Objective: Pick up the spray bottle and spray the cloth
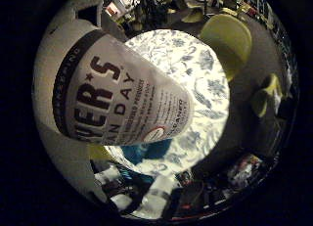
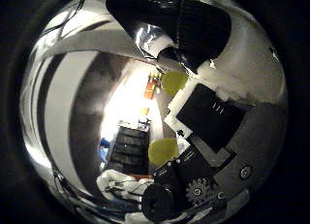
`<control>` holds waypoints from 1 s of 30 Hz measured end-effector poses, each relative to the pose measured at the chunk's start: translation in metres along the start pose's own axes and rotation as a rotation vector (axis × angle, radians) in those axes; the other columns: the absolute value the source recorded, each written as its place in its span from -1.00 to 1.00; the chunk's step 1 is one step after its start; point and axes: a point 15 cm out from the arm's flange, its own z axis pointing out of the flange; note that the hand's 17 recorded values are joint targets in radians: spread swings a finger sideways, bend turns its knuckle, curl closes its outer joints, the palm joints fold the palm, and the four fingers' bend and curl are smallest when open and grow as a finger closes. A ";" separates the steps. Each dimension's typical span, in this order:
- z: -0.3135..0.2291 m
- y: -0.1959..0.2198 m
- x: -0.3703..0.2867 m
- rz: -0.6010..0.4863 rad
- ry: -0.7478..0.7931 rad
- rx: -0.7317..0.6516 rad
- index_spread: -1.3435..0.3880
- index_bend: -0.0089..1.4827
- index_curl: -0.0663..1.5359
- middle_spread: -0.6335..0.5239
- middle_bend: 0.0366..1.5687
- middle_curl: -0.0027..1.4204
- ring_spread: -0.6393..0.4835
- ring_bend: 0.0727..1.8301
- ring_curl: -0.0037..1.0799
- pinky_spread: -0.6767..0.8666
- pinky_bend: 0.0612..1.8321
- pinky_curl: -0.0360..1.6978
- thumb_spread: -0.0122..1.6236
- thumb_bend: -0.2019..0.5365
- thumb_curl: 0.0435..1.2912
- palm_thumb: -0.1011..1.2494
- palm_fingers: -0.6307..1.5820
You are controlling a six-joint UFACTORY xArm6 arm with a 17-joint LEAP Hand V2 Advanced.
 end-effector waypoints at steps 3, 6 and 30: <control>-0.006 0.014 -0.024 -0.049 0.085 -0.071 0.36 0.68 -0.04 -0.07 0.81 -0.10 -0.28 0.41 0.53 -0.34 0.13 0.59 0.10 -0.50 0.17 0.66 0.59; -0.010 0.026 -0.040 -0.070 0.161 -0.113 0.35 0.68 -0.05 -0.07 0.81 -0.10 -0.28 0.40 0.55 -0.34 0.12 0.61 0.10 -0.50 0.18 0.66 0.60; 0.088 0.095 -0.051 -0.362 0.837 -0.516 0.33 0.66 -0.05 -0.07 0.80 -0.11 -0.28 0.39 0.57 -0.36 0.09 0.65 0.14 -0.50 0.17 0.65 0.60</control>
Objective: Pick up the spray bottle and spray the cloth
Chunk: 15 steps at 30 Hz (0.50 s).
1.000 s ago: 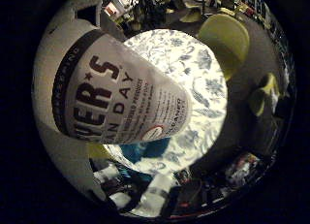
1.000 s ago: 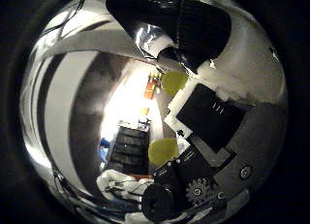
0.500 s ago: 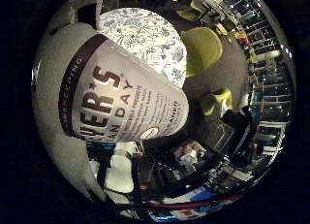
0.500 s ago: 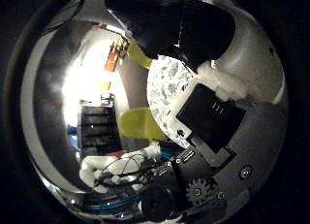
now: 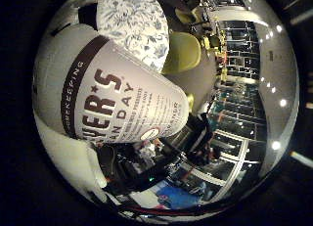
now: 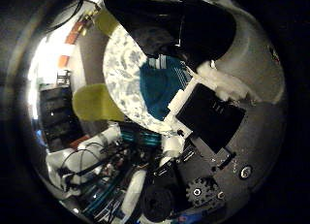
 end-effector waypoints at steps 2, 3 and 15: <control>0.010 -0.002 -0.013 -0.025 0.021 -0.025 0.33 0.66 -0.05 -0.07 0.80 -0.11 -0.28 0.40 0.57 -0.36 0.09 0.65 0.14 -0.50 0.17 0.65 0.60; 0.016 -0.003 -0.019 -0.036 0.029 -0.041 0.33 0.66 -0.05 -0.07 0.80 -0.11 -0.28 0.40 0.57 -0.36 0.09 0.65 0.14 -0.50 0.17 0.65 0.60; 0.046 -0.024 -0.036 -0.068 0.080 -0.068 0.33 0.66 -0.04 -0.07 0.81 -0.11 -0.29 0.39 0.59 -0.37 0.09 0.65 0.15 -0.49 0.16 0.66 0.60</control>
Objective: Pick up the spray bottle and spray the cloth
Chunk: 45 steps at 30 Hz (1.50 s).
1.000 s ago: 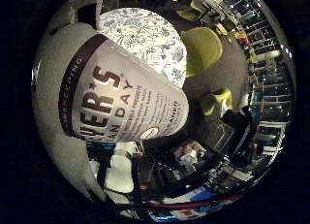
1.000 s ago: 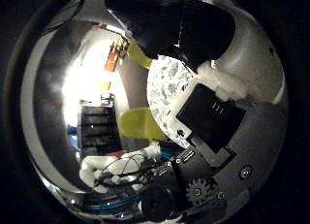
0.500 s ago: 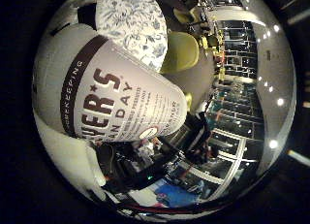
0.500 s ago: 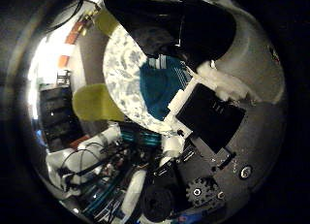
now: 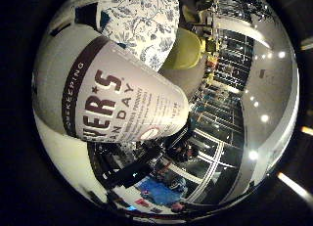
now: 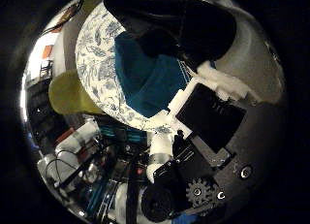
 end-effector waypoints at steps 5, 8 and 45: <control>-0.015 -0.004 0.001 -0.010 -0.007 0.047 0.33 0.65 -0.05 -0.07 0.81 -0.11 -0.29 0.39 0.59 -0.37 0.09 0.65 0.15 -0.49 0.15 0.67 0.60; -0.042 -0.009 0.001 -0.004 -0.032 0.111 0.33 0.65 -0.05 -0.07 0.81 -0.11 -0.29 0.39 0.59 -0.37 0.09 0.65 0.15 -0.49 0.15 0.67 0.60; -0.172 -0.069 -0.175 -0.053 -1.443 0.759 0.33 0.64 -0.05 -0.07 0.80 -0.11 -0.28 0.40 0.58 -0.37 0.10 0.64 0.07 -0.50 0.19 0.70 0.61</control>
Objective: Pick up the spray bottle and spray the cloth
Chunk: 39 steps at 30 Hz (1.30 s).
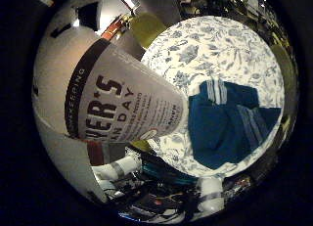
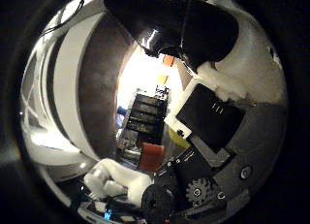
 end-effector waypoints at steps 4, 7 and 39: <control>0.021 0.002 0.028 0.012 -0.079 0.039 0.33 0.63 -0.05 -0.07 0.79 -0.11 -0.28 0.40 0.57 -0.37 0.10 0.63 0.06 -0.49 0.20 0.71 0.61; 0.032 0.006 0.048 0.012 -0.081 0.025 0.33 0.63 -0.05 -0.07 0.79 -0.11 -0.28 0.41 0.57 -0.37 0.10 0.63 0.06 -0.50 0.20 0.71 0.61; 0.095 0.033 0.104 -0.016 -0.234 -0.110 0.24 -0.12 -0.09 -0.11 0.41 -0.19 -0.29 0.28 0.26 -0.57 0.13 0.19 -0.24 -0.55 0.13 0.44 0.39</control>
